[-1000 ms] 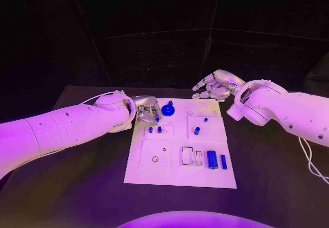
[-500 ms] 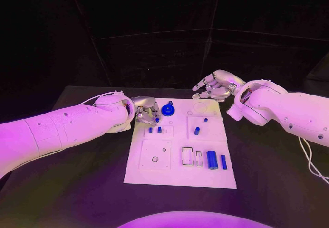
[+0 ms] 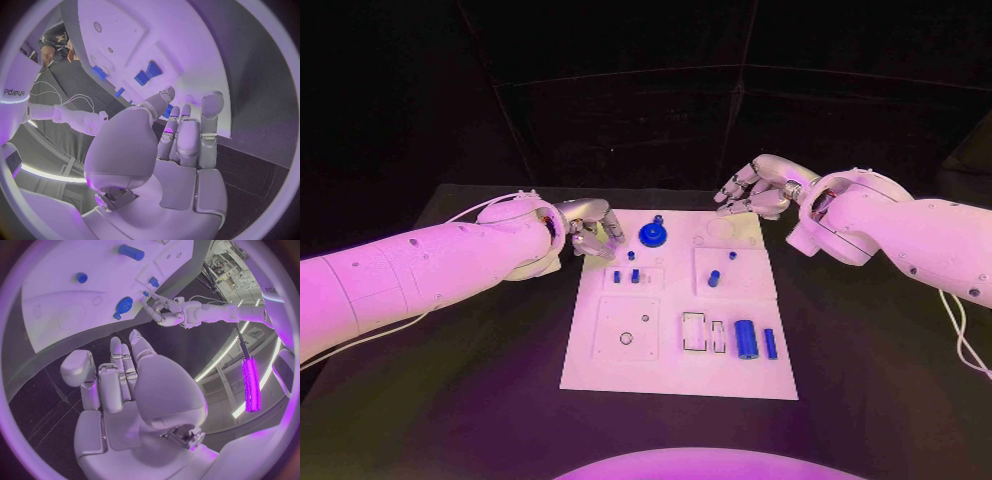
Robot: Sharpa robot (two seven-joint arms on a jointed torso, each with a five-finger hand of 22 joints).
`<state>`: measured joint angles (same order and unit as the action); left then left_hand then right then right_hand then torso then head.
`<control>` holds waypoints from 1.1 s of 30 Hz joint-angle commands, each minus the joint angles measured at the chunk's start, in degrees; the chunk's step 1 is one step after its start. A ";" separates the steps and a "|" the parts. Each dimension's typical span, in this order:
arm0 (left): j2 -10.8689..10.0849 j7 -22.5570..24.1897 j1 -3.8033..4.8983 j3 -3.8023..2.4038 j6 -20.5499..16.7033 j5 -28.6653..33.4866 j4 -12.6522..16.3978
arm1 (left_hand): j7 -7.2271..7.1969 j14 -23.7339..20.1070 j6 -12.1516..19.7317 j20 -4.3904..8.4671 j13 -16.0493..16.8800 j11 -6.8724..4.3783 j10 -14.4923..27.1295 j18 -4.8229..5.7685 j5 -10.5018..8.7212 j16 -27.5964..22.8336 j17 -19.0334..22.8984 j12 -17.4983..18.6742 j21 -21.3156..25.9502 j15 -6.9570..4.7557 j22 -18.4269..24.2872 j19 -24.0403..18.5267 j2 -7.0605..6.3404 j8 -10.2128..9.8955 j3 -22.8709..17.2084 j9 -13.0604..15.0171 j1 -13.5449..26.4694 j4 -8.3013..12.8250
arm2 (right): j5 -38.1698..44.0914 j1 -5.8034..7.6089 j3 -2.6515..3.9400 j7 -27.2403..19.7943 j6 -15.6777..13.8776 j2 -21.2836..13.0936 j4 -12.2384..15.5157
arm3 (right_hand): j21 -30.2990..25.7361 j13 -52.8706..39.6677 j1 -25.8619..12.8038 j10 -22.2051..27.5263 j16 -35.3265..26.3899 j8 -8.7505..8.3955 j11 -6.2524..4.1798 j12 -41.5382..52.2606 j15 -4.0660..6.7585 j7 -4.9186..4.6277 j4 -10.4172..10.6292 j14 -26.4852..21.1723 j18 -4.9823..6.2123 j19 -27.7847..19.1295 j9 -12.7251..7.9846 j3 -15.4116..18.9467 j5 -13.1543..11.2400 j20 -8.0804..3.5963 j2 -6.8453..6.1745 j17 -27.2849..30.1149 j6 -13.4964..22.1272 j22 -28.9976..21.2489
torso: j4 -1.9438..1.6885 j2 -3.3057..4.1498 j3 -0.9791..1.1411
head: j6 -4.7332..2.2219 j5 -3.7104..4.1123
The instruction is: Assemble the parts on the task board
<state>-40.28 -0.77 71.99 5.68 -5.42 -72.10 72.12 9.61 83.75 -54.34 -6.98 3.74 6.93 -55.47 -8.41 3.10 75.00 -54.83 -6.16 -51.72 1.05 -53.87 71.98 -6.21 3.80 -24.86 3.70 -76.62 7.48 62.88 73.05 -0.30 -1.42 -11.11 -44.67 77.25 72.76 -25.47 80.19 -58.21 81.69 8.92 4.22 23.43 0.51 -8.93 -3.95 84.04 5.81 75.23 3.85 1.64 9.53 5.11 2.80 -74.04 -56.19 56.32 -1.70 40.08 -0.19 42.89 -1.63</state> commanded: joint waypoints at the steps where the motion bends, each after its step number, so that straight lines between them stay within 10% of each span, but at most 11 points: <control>1: -0.74 3.02 0.08 -0.18 -5.17 6.54 -0.04 | 0.42 0.03 -0.41 -0.12 0.36 -0.23 -2.15 -0.54 -0.24 0.15 -0.17 -1.40 0.06 0.33 -0.10 -0.30 0.51 0.29 -0.45 0.19 -0.38 0.07 | 11.10 -0.13 0.00 2.51 2.76 -0.19 -0.14 | -0.31 3.35 0.82 -1.11 -0.25 -0.36 0.15 -2.59 -0.22 0.14 -0.86 2.73 0.71 0.09 -0.01 -0.62 -0.44 0.45 0.24 0.10 -0.95 -0.05 | 0.12 -0.01 -0.01 | -0.24 -0.05; 7: -3.07 9.42 0.07 -0.32 -10.18 26.19 0.98 | 0.40 -0.29 -3.64 0.41 1.01 -1.15 -8.41 -0.93 -0.25 -0.18 0.92 -4.77 1.53 -0.36 1.06 -1.15 1.54 1.75 -2.72 0.53 -0.66 0.35 | 22.72 -1.30 -0.02 5.29 2.87 -1.49 1.51 | -0.34 8.60 1.11 -3.04 -0.38 -1.31 -0.07 -5.80 -0.06 0.65 -2.47 2.74 0.64 0.29 -0.06 -1.69 -0.68 0.51 -0.14 0.24 -2.35 -0.01 | 0.08 0.04 0.07 | -0.88 1.38; 17: -5.80 22.94 -0.11 -0.30 -5.50 57.07 4.30 | 0.37 -7.36 -5.64 0.48 0.55 -1.29 -9.25 -2.11 -0.24 -10.66 19.10 -5.67 10.07 -0.43 7.38 -7.19 1.43 2.61 -2.42 0.32 1.34 -0.47 | 32.39 -3.87 -0.03 8.92 1.95 -2.70 4.02 | -0.33 12.82 0.36 -4.28 -0.62 -2.66 -0.20 -8.20 0.09 1.11 -3.47 2.72 0.61 0.55 -0.07 -2.44 -0.91 0.44 -0.59 0.62 -3.17 0.02 | 0.08 0.04 -0.03 | -1.59 3.46; 33: -6.94 26.56 -0.38 -0.29 -4.26 63.34 5.45 | 0.39 -10.93 -5.73 0.44 0.40 -1.25 -9.19 -2.11 -0.23 -16.61 27.89 -6.17 12.17 -0.38 8.56 -8.64 1.73 2.68 -1.64 0.20 1.35 -0.43 | 34.04 -5.82 -0.04 8.29 2.12 -2.68 5.67 | -0.55 18.60 -0.25 -4.81 -1.17 -4.48 0.46 -11.76 -0.42 0.43 -5.41 2.60 0.61 0.73 -0.05 -4.69 -0.29 0.85 -0.65 1.51 -3.92 -0.28 | 0.04 0.11 -0.04 | -1.64 3.61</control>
<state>-47.20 23.32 71.57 5.44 -10.69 -11.41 77.52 10.13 73.17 -59.60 -6.46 4.23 5.73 -64.40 -9.76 3.10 58.75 -27.05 -11.98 -39.75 0.71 -45.36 63.71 -4.45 6.24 -26.88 3.98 -75.60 6.96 95.53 67.17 -0.36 6.84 -9.29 -47.39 82.75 72.53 -7.00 80.36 -62.76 80.86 4.75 4.51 11.85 0.52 -8.48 -9.25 84.04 5.80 75.88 3.86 -2.86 8.85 5.75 2.12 -72.58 -59.64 56.09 -1.61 40.18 -0.20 41.20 2.05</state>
